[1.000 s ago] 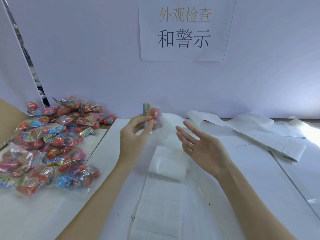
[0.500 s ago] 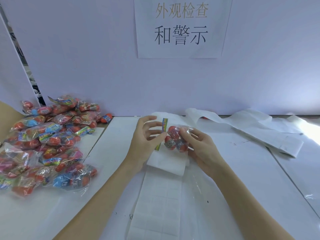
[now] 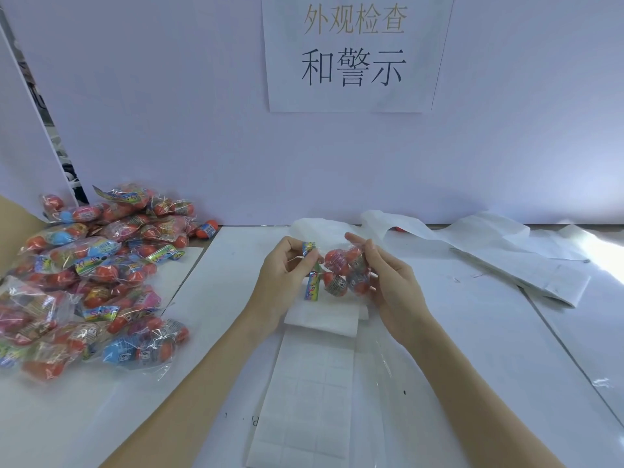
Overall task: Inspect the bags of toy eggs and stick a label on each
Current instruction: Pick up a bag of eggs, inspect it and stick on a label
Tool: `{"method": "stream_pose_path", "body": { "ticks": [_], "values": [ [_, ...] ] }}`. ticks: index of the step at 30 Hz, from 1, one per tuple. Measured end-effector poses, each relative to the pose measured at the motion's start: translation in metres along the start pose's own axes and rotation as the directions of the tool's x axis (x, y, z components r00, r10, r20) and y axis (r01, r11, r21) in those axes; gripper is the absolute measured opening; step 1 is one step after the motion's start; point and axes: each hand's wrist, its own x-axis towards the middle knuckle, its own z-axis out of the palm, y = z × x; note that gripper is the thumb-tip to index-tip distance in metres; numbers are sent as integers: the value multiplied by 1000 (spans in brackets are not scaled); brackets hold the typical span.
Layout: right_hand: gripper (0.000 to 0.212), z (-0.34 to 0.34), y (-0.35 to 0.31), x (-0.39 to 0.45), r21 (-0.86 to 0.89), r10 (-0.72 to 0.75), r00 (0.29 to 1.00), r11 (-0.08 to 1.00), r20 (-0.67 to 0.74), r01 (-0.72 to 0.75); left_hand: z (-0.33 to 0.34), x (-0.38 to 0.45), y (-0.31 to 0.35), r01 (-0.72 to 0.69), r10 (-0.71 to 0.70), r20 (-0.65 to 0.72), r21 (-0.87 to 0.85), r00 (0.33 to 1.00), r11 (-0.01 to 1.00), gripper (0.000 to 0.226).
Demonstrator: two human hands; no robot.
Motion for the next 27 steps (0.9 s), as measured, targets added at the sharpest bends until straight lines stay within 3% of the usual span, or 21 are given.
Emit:
{"method": "stream_pose_path", "body": {
  "ticks": [7,10,14,16,21,27],
  "values": [
    [25,-2,3,2,-169,-18,998,985,55,28,-3,1,-1,7,-19,-148,-77,989,997,8],
    [20,-3,4,3,-156,4,999,988,42,3,-3,1,2,31,-45,-122,-113,991,993,2],
    [27,-2,1,3,-164,43,998,986,44,-35,-2,-3,7,23,-21,27,-91,999,996,28],
    [31,0,0,0,-218,44,998,975,52,-31,0,-6,7,-7,9,86,-25,996,1000,21],
    [49,1,-1,-1,-250,52,997,968,63,-34,0,-5,7,-31,31,33,6,999,999,11],
    [44,1,4,2,-166,19,997,986,80,-5,2,-4,5,-40,33,-90,-69,995,997,3]
  ]
}}
